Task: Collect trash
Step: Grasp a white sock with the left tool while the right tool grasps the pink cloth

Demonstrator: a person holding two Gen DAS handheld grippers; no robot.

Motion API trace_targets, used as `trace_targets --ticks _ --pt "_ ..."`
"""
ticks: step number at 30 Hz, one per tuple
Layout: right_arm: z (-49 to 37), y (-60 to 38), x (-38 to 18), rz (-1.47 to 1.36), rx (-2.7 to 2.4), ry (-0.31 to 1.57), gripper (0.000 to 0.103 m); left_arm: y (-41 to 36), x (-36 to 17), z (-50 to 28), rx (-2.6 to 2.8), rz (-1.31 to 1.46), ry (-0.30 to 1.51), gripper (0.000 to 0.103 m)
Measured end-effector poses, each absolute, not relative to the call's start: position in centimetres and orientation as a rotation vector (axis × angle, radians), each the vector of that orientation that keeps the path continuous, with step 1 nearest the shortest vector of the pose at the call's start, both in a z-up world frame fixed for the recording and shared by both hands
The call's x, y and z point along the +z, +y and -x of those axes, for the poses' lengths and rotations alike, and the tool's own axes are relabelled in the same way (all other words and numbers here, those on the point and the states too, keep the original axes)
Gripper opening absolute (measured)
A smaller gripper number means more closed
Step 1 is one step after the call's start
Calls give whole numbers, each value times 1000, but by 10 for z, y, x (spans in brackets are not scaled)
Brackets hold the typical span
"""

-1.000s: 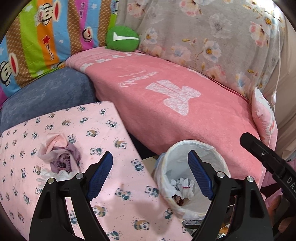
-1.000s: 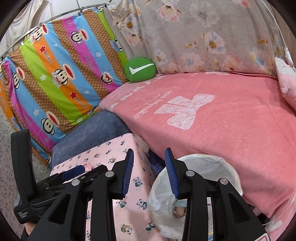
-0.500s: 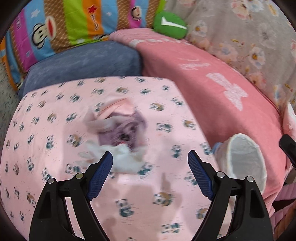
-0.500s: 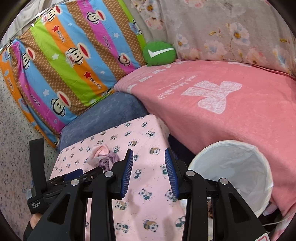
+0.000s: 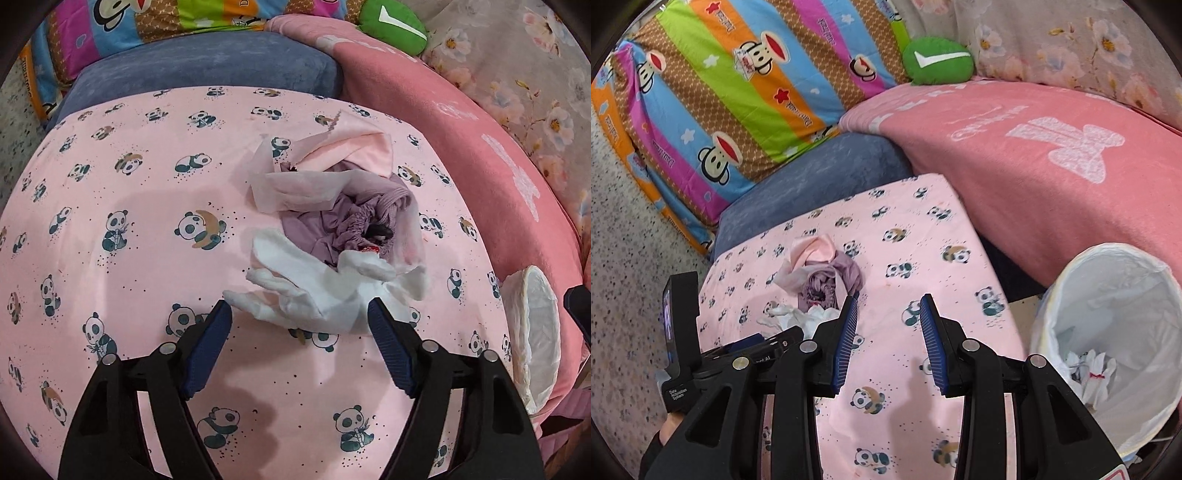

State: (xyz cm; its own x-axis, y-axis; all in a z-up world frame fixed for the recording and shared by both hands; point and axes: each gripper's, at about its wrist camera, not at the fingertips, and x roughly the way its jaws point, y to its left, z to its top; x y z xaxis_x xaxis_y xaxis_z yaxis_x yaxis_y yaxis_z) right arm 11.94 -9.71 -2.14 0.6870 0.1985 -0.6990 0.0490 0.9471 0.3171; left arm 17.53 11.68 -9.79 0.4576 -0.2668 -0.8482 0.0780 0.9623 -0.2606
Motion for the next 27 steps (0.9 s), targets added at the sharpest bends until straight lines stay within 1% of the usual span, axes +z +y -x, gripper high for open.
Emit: trace_targets --ticks 3,4,5,7,8,10,16,22,25,27 --pt "-130 -87 -30 -322 90 834 37 121 -104 -181 -252 235 1091 57" --pt "-132 -85 -32 -320 91 837 37 122 -104 -182 -264 243 1090 51" --pt "-136 -81 -35 -317 93 844 37 122 -104 -182 -288 250 1088 40" --pt "-143 -76 -41 -313 97 855 37 122 -103 -182 -323 265 1089 29" --pt "-147 -74 -44 -310 101 861 37 123 -101 -181 -335 270 1087 24" --pt "-154 -68 -49 -305 111 872 37 125 -97 -180 -351 271 1078 19" --pt "-182 -46 -66 -288 151 914 37 135 -82 -177 -371 276 1037 16" --pt "-202 -27 -81 -266 176 941 34 147 -72 -181 -341 273 1010 15" --pt "-211 -20 -88 -252 173 958 32 152 -68 -184 -327 270 1001 15" --pt "-218 -18 -96 -251 169 981 25 155 -65 -184 -315 264 995 15"
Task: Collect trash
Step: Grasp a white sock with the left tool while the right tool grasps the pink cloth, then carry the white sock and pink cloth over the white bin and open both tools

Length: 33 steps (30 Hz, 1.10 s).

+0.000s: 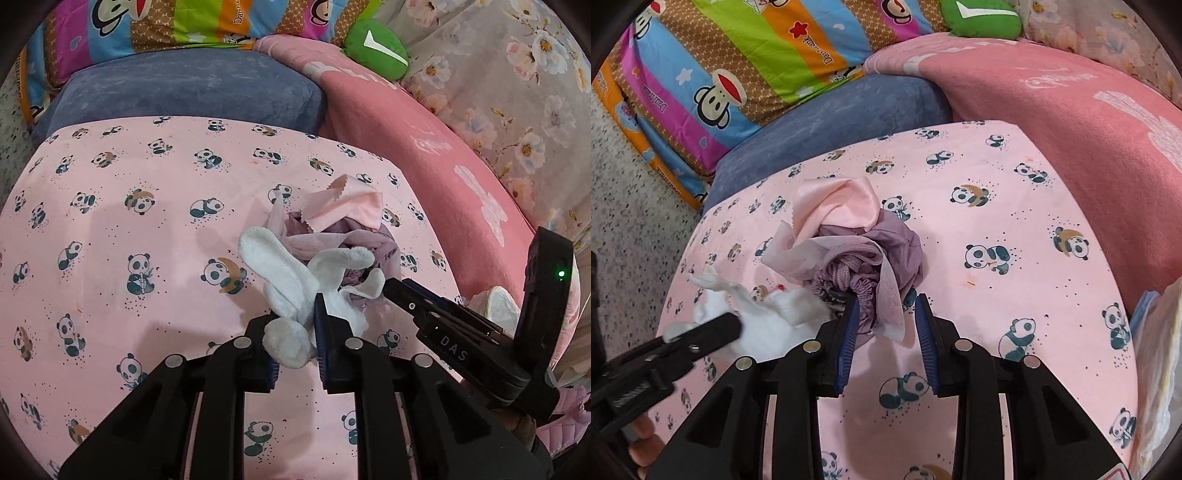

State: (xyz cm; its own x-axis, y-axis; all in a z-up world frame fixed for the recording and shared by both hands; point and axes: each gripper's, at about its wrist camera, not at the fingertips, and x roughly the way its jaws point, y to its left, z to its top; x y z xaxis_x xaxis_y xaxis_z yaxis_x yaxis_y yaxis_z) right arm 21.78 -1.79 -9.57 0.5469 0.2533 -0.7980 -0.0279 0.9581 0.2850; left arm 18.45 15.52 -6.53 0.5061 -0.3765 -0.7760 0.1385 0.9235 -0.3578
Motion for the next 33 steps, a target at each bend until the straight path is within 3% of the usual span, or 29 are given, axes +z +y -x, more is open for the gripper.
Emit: trace_targets --ticks 2,7,33 --pt "-220 -17 -99 -249 170 995 15 159 -63 -184 -304 262 989 15" --pt "-214 -19 -86 -246 190 949 7 164 -54 -184 -288 266 969 15" --pt "-109 -116 98 -314 106 510 6 80 55 -140 -431 151 755 16"
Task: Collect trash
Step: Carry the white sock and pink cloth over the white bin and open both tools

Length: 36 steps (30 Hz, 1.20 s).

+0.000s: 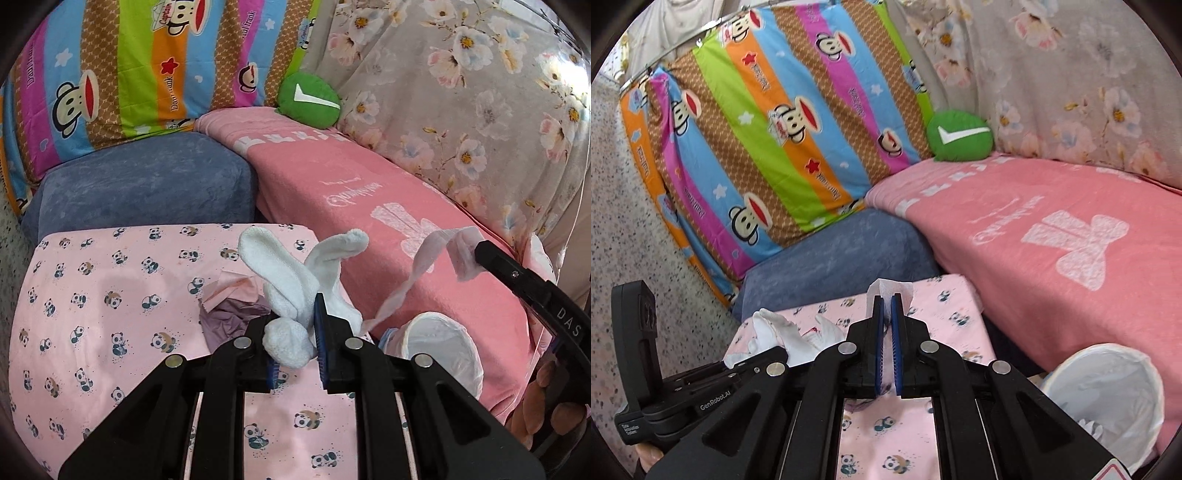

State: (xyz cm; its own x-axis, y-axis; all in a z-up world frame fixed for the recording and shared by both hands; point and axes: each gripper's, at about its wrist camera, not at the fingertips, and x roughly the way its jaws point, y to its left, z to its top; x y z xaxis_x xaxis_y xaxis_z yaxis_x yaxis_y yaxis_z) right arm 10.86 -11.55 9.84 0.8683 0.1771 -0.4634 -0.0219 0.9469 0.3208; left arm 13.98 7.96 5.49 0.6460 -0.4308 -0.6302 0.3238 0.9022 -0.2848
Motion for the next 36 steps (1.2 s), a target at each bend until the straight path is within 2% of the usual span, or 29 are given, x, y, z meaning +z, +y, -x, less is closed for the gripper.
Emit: trace_targets --ticks 16,36 --pt "-28 -224 138 -368 -40 394 6 -20 86 -100 -590 13 701 16" --pt "14 -298 116 -438 -148 400 6 -115 72 -73 -705 -130 746 16"
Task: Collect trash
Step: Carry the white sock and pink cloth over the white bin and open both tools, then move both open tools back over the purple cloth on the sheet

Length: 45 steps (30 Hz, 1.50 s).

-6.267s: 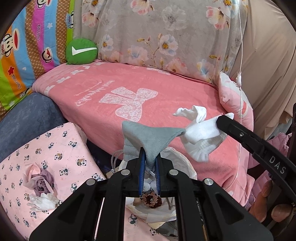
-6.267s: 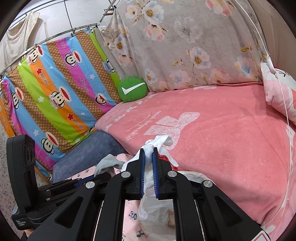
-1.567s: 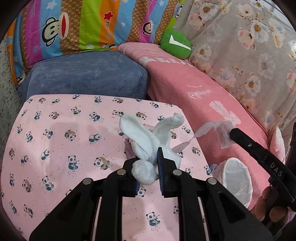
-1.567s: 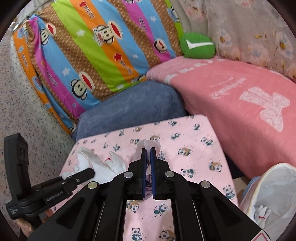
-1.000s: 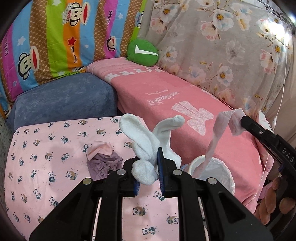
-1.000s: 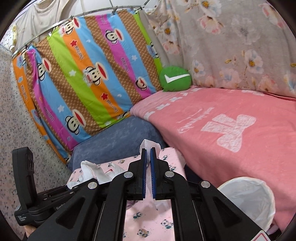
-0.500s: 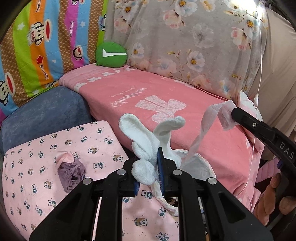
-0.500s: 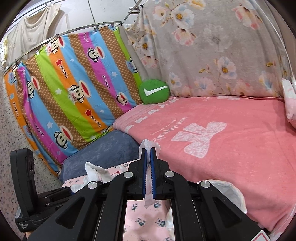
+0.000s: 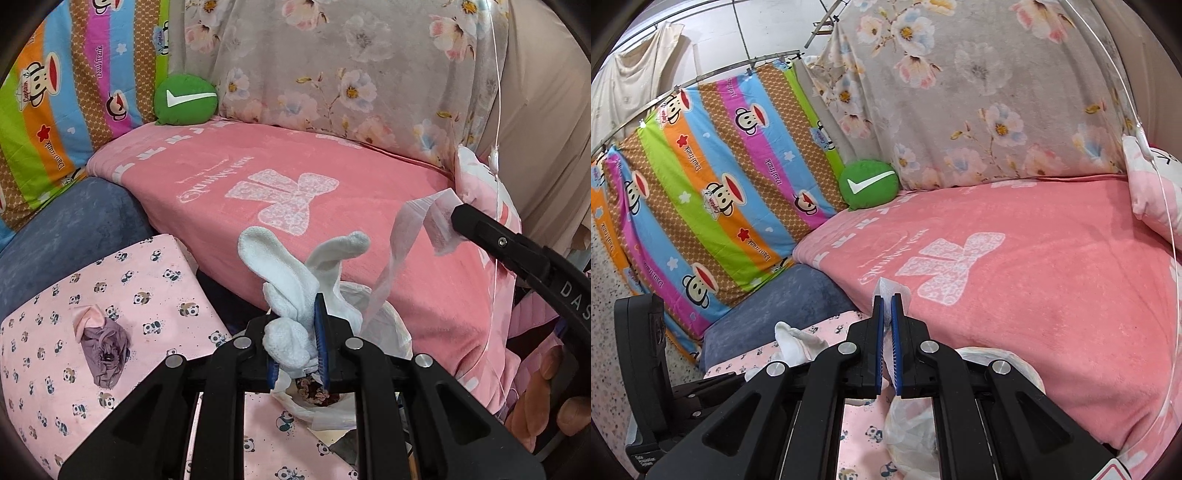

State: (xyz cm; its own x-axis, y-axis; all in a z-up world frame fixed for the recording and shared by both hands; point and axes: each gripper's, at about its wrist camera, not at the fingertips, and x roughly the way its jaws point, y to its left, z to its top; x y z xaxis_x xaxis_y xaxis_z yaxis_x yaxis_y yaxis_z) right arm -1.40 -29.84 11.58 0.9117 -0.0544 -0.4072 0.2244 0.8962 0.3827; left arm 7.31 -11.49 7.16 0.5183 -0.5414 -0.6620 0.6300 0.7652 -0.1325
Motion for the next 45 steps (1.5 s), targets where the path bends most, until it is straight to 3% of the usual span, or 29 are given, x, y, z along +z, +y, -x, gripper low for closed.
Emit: trace_targets --ticks 29,33,35,37,45 --pt "18 -327 88 -467 -194 446 7 -161 57 -69 -739 -183 797 18" --pt "18 -328 87 -471 -199 450 7 -162 56 -69 -725 -183 792 33" --pt "18 -327 86 -472 -203 449 8 -161 56 -69 -707 -180 784 53" --pt "19 -328 86 -472 -207 446 8 -159 57 -68 -686 -175 769 63" --pt "19 -328 85 -467 -208 449 12 -153 57 -72 -667 -160 770 65"
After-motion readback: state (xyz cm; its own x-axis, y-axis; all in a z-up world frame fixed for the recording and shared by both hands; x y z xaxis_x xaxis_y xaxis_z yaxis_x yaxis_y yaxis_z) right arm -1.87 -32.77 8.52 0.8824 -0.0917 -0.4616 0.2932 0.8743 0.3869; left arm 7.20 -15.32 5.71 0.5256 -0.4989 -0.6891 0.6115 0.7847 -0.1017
